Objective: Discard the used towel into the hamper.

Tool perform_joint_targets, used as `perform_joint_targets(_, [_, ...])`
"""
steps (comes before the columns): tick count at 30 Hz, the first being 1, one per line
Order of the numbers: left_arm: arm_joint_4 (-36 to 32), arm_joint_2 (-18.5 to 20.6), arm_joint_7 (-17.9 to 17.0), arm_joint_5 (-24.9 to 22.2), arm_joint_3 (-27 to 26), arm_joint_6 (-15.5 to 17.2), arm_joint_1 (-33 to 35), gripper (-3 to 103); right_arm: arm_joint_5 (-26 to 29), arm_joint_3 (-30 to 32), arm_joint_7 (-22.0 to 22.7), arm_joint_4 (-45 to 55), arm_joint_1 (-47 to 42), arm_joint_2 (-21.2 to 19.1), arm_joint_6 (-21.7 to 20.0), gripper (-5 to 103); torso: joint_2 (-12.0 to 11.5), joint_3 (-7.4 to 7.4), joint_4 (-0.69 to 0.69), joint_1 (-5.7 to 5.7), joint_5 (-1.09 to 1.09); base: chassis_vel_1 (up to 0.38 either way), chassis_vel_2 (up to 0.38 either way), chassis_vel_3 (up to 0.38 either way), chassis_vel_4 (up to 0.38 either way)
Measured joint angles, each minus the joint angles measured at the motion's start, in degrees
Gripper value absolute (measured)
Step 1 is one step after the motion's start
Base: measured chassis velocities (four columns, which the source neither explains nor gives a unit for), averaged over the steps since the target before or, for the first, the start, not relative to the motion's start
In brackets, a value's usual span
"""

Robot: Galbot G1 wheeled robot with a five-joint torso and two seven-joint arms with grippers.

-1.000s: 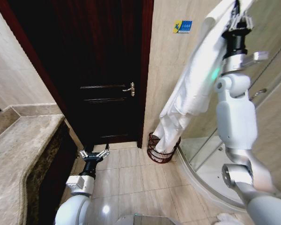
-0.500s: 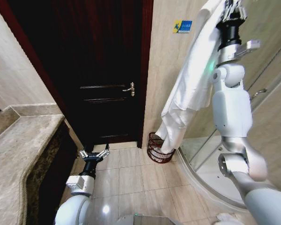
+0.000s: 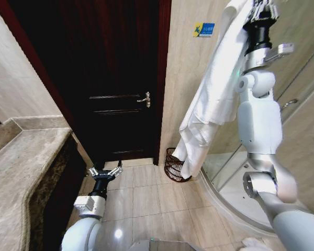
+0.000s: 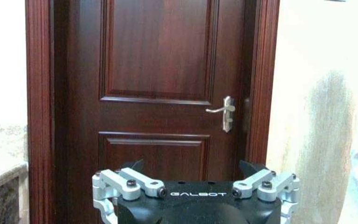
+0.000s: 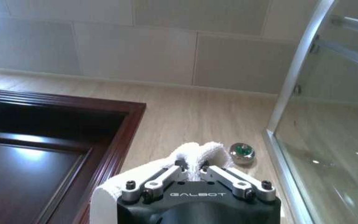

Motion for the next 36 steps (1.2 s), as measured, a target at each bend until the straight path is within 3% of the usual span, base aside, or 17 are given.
perform_joint_targets(36, [0.0,0.0,0.0,0.0,0.0,0.0,0.0,100,1.6,-0.7,0.1,2.2,0.3,-2.0,-2.0,4,0.0,0.0,-0.01,0.0,0.02,-0.081,0.078,0.074,-0.074])
